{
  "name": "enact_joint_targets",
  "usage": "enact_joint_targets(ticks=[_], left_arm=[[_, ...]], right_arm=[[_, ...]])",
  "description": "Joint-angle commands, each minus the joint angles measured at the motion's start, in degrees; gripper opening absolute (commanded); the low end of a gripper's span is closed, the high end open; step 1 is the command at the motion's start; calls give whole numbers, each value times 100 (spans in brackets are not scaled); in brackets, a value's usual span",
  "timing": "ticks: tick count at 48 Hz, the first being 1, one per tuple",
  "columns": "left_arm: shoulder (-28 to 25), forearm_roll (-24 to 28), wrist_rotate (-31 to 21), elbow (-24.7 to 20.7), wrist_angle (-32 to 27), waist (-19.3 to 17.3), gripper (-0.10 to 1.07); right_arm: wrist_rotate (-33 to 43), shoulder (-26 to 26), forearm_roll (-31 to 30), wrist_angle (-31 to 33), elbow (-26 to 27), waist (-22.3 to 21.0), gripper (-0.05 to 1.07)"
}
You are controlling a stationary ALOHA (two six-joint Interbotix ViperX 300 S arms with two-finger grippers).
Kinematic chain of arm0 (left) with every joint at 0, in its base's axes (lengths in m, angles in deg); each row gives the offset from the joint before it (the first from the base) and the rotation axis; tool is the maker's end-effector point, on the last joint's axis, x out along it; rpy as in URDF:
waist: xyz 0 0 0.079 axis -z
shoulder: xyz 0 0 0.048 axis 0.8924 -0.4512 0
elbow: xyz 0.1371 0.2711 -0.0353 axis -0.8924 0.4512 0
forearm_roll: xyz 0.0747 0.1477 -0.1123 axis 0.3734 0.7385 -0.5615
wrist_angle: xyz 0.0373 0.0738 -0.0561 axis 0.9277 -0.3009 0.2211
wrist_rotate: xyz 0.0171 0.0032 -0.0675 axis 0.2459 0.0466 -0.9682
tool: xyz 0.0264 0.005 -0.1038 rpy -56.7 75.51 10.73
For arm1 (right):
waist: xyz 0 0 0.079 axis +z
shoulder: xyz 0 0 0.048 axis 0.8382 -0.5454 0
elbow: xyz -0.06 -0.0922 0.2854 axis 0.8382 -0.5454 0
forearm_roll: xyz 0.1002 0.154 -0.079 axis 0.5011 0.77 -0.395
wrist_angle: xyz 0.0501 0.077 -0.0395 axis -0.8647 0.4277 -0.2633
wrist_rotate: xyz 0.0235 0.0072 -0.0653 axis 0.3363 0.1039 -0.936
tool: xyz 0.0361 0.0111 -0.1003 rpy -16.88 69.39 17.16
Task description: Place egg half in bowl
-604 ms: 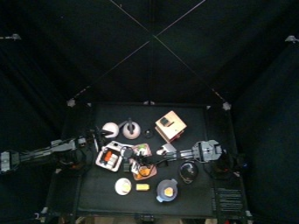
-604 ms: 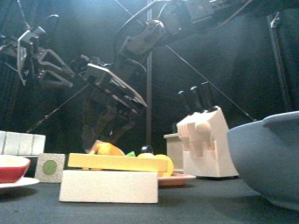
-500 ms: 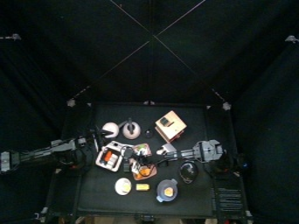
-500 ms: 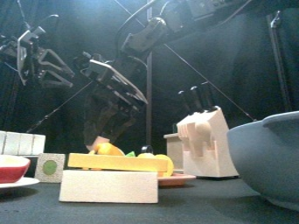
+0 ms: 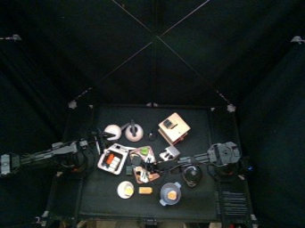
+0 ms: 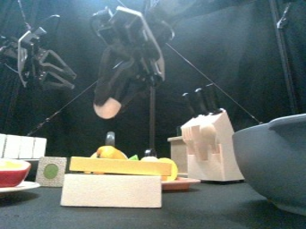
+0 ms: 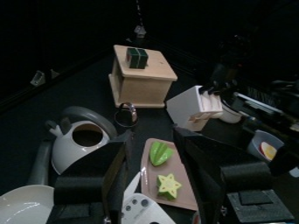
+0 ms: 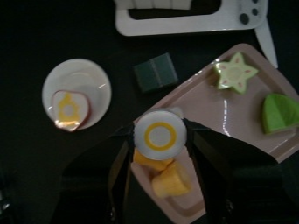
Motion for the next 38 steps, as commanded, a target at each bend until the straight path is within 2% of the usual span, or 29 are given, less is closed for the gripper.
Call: enact_joint_targets(ticks=[1,14,29,38], left_arm=[[-9,18,18,-35,53,26,80],[-9,62,18,-18,53,193,80],[-9,44,9,-9,53,211,80],[-9,44,9,9,44,193,80]], right_arm=[[0,492,26,-97,-202,132,63],[9,1125,70,-580,-1116,633,63],[18,1635,123,-545,-2021,1283,65],[9,1696,571,-606,-2329,1371,65]])
